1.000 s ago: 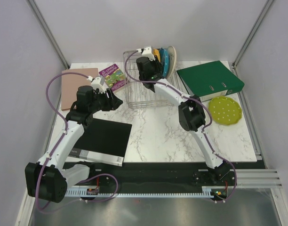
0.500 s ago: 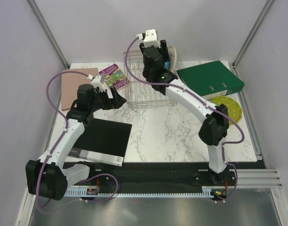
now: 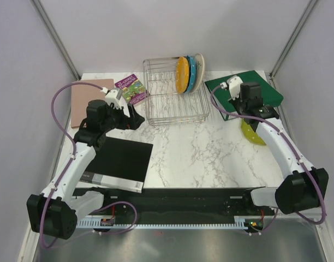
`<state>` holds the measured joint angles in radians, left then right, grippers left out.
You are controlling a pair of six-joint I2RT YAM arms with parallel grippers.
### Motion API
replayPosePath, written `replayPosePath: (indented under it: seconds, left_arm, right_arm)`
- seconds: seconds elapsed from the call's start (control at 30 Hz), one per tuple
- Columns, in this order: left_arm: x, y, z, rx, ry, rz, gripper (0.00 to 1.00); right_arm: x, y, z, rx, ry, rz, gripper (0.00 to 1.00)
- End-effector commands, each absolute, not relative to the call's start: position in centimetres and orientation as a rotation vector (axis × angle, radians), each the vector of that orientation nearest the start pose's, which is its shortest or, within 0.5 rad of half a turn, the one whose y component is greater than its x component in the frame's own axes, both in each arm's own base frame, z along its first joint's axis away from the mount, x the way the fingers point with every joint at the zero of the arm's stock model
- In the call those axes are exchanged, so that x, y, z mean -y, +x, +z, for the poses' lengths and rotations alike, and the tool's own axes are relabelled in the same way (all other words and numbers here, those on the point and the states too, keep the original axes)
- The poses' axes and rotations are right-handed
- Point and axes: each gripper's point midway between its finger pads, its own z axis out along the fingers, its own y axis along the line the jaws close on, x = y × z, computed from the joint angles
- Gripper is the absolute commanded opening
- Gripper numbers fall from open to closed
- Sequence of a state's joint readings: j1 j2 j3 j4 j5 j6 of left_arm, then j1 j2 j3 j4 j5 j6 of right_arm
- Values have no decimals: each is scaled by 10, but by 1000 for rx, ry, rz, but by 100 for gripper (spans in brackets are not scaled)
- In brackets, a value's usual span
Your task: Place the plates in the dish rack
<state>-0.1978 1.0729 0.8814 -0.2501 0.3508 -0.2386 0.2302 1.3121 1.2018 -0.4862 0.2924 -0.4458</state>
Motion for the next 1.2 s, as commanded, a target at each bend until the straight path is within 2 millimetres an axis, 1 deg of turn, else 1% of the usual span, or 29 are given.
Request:
replayPosePath:
  seconds: [0.0, 0.03, 0.07, 0.1, 0.13, 0.17, 0.2, 0.23, 0.27, 0.3, 0.33, 0.4, 0.43, 0.5, 0.53, 0.57, 0.63, 0.67, 0.73, 0.87, 0.9, 0.93, 0.97, 1.0, 1.03, 1.07, 1.17]
  left_arm:
    - [137, 310, 213, -2028, 279, -632, 100]
    - [139, 308, 212, -2031, 278, -648, 100]
    - [139, 307, 211, -2040, 273, -653, 100]
    - [140, 307, 212, -2041, 270, -661, 100]
    - [140, 308, 212, -2050, 250, -668, 100]
    - [141, 308, 212, -2057, 240, -672, 100]
    - [139, 309, 214, -2063, 228, -664, 100]
    - [138, 309, 211, -2081, 205, -662, 100]
    - [137, 310, 211, -2088, 196, -656, 100]
    - [137, 310, 213, -2093, 193, -653, 100]
    - [136, 311, 213, -2098, 192, -649, 100]
    - [134, 314, 213, -2103, 181, -633, 100]
    - [133, 315, 212, -2110, 171, -623, 100]
    - [130, 319, 210, -2119, 149, -615, 100]
    - [128, 320, 210, -2122, 136, -610, 100]
    - [127, 322, 210, -2124, 128, -609, 100]
    - [123, 326, 212, -2122, 114, -597, 100]
    - [122, 328, 212, -2122, 108, -591, 100]
    - [116, 332, 213, -2124, 83, -575, 100]
    - [111, 335, 208, -2138, 40, -571, 100]
    - [111, 336, 207, -2140, 34, -574, 100]
    - [111, 335, 206, -2142, 27, -574, 100]
    - [110, 334, 204, -2145, 23, -573, 100]
    - [110, 334, 203, -2147, 15, -575, 100]
    - [110, 332, 203, -2146, 13, -574, 100]
    - [110, 331, 202, -2148, 9, -574, 100]
    - [102, 330, 200, -2150, -42, -534, 100]
  right_arm:
    - [7, 346, 154, -2331, -835, -300, 0]
    - [11, 348, 148, -2335, -834, -276, 0]
    - [22, 351, 144, -2341, -822, -287, 0]
    - [27, 351, 136, -2339, -898, -311, 0]
    - [25, 353, 123, -2349, -957, -286, 0]
    - [37, 356, 115, -2359, -959, -313, 0]
    - [43, 354, 104, -2376, -993, -321, 0]
    - [48, 355, 89, -2411, -999, -299, 0]
    - [57, 356, 83, -2435, -985, -296, 0]
    - [61, 360, 80, -2445, -980, -293, 0]
    - [63, 361, 67, -2479, -993, -273, 0]
    - [69, 368, 60, -2494, -987, -261, 0]
    - [70, 367, 48, -2524, -1006, -243, 0]
    - [71, 366, 38, -2548, -1030, -229, 0]
    - [70, 363, 30, -2566, -1053, -212, 0]
    - [70, 360, 25, -2565, -1094, -202, 0]
    - [65, 351, 18, -2561, -1156, -150, 0]
    - [62, 343, 15, -2555, -1221, -121, 0]
    - [51, 336, 16, -2514, -1291, -45, 0]
    - [24, 305, 11, -2505, -1471, 86, 0]
    - [18, 301, 12, -2491, -1508, 99, 0]
    - [7, 294, 12, -2478, -1556, 138, 0]
    - [4, 288, 12, -2480, -1564, 158, 0]
    - [-7, 286, 17, -2441, -1607, 166, 0]
    - [-20, 280, 18, -2420, -1651, 198, 0]
    - [-27, 276, 19, -2406, -1672, 211, 0]
    - [-54, 264, 26, -2348, -1750, 271, 0]
